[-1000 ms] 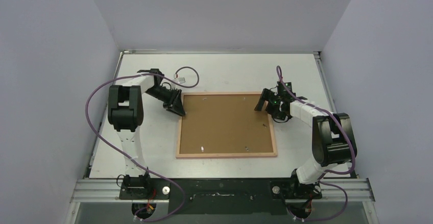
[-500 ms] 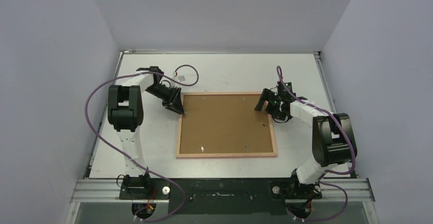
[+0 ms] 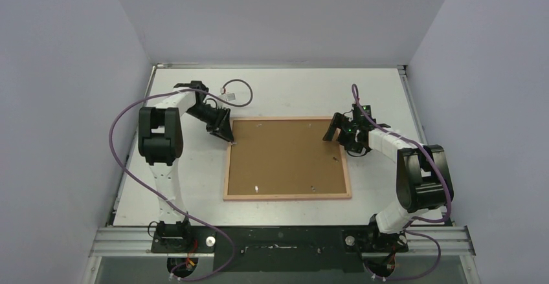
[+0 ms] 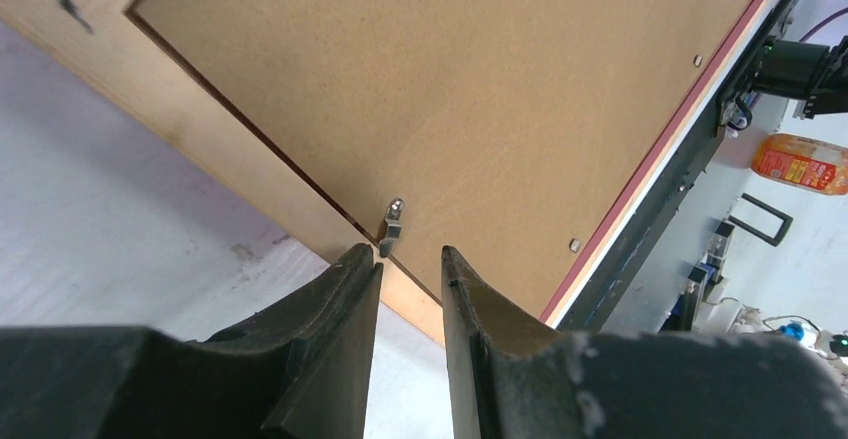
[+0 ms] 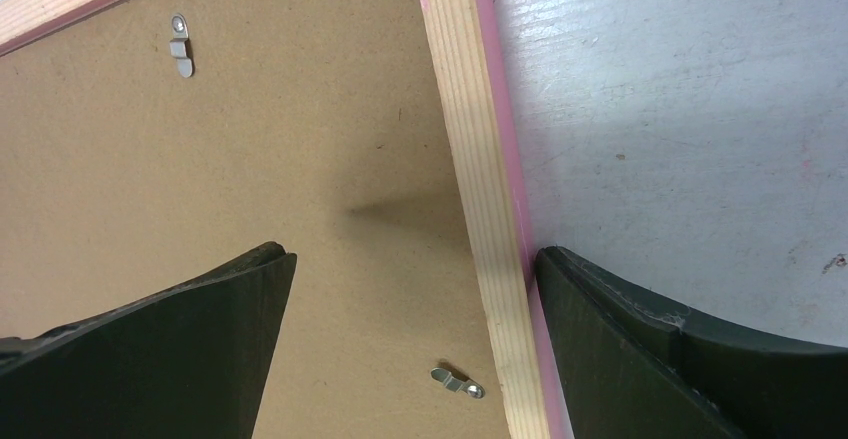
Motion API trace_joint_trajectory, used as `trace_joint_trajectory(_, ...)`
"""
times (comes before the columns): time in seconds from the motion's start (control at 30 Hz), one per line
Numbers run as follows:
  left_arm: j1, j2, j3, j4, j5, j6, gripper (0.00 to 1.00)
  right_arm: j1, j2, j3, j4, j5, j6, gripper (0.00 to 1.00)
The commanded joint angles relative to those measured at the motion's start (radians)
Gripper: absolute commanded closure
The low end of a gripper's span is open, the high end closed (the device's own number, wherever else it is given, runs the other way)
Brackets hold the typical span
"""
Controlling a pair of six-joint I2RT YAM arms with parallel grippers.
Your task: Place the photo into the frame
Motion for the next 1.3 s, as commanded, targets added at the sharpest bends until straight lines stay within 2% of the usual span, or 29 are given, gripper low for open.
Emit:
trace_joint_trajectory(0.0, -0.01, -0.004, -0.03, 0.017, 0.005, 0.006, 0.72, -0.004, -0.042, -0.006, 0.029, -0.022, 0.014, 0.05)
trace_joint_trajectory(1.27, -0.047, -0.013, -0.117, 0.061, 0.005, -0.012, 0.72, -0.009, -0.052, -0.022, 0.046, -0.041, 0.027, 0.04)
